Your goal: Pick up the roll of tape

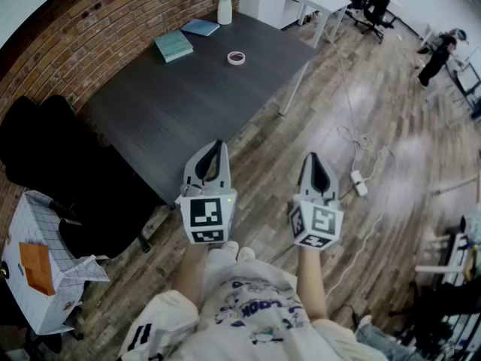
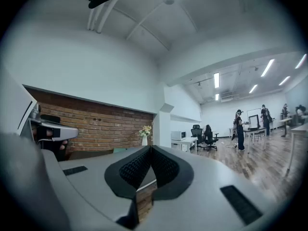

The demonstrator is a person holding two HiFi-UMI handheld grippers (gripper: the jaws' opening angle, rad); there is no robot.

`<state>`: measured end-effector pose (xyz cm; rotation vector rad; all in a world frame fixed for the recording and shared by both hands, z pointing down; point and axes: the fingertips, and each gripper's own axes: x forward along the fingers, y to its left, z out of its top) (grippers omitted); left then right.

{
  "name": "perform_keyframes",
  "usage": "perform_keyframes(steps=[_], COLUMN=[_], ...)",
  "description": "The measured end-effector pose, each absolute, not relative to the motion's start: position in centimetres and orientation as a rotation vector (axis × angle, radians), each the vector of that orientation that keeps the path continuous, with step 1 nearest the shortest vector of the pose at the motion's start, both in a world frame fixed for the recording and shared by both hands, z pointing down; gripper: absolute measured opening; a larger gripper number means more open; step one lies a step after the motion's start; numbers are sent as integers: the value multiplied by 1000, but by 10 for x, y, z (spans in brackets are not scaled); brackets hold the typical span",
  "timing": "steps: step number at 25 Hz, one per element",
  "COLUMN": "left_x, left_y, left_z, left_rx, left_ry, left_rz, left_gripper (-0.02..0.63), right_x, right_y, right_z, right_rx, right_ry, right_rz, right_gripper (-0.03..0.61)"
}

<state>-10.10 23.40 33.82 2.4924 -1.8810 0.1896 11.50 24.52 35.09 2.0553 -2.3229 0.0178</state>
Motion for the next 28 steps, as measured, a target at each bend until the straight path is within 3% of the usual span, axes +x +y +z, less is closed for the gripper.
perform_keyframes(steps=[28], left_x=[-92], left_y=[234], left_z=[346], left_rx=[2433], left_ry=[-1936], left_rz=[221], left_gripper=[3], right_x=[124], right_y=[234], right_z=[362], right_rx=[2002], right_ry=[-2378], right_rz=[76], right_gripper=[5])
